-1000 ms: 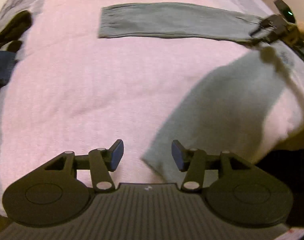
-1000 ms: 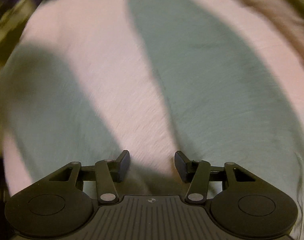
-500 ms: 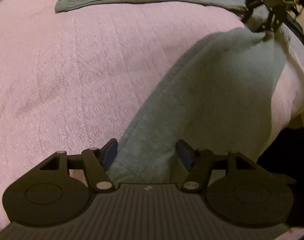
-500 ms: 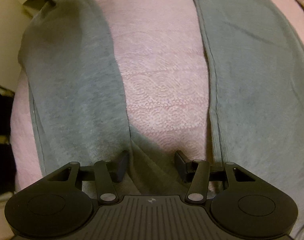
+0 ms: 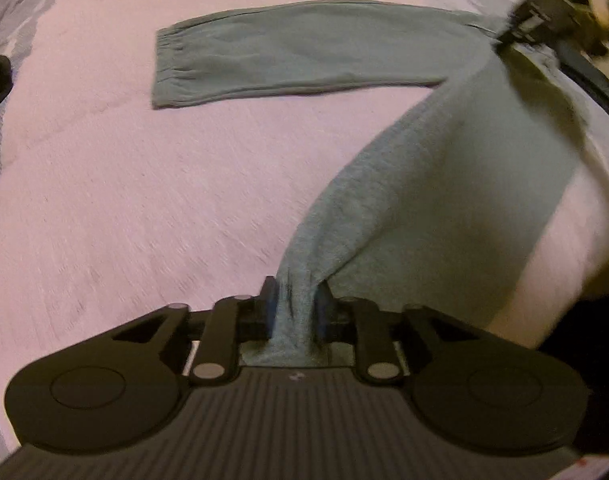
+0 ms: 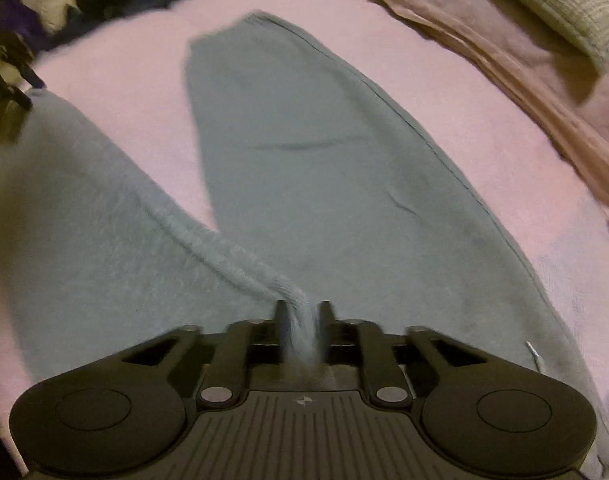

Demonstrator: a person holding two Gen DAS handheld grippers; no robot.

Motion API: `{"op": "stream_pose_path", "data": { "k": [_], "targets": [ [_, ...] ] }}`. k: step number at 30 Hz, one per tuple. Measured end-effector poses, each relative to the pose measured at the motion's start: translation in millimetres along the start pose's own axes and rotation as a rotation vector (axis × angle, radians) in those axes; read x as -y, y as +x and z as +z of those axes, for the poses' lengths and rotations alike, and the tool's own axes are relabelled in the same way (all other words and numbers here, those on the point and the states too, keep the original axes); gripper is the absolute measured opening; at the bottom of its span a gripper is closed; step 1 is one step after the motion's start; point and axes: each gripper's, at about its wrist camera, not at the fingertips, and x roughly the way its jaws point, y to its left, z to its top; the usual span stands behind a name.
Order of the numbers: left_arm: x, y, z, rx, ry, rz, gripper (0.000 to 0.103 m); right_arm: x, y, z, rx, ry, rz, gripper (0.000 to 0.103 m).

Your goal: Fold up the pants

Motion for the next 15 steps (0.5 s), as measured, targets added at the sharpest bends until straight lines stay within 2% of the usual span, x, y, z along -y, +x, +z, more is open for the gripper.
{"op": "stream_pose_path", "data": {
  "k": [1,2,3,4,7,11,15],
  "targets": [
    [-5.4,9.7,4.3,-0.014,-0.001,0.018,0.035,-1.7,3.7,-0.1,0.004,0.024,-0.044,0.041],
    [-11.6,19.8,6.1,-0.032,-0.001,0.048,0.037,-2.9,3.9,-0.3,0.015,0.058,-0.060,0.042],
    [-18.0,29.3,6.1,-0.057,-0.010,0.090,0.035,-3.3,1.9,-3.4,0.024,0.085,-0.062,0.042],
    [-23.7,34.7,4.1,-0.076,-0.021,0.119,0.029,-6.1,-5.0,-7.2,0.032,0.103,-0.066,0.042],
    [-36.0,28.5,-6.4,-0.061,-0.053,0.153,0.028,-24.2,-20.3,-23.3,0.052,0.154,-0.082,0.042],
    [-30.6,11.1,-16.3,-0.001,-0.065,0.157,0.029,-40.8,-45.1,-50.2,0.096,0.363,-0.128,0.042],
    [3.2,6.5,-27.7,0.036,0.050,0.111,0.033,-63.7,-75.2,-100.2,0.072,0.583,-0.206,0.043]
  ]
}}
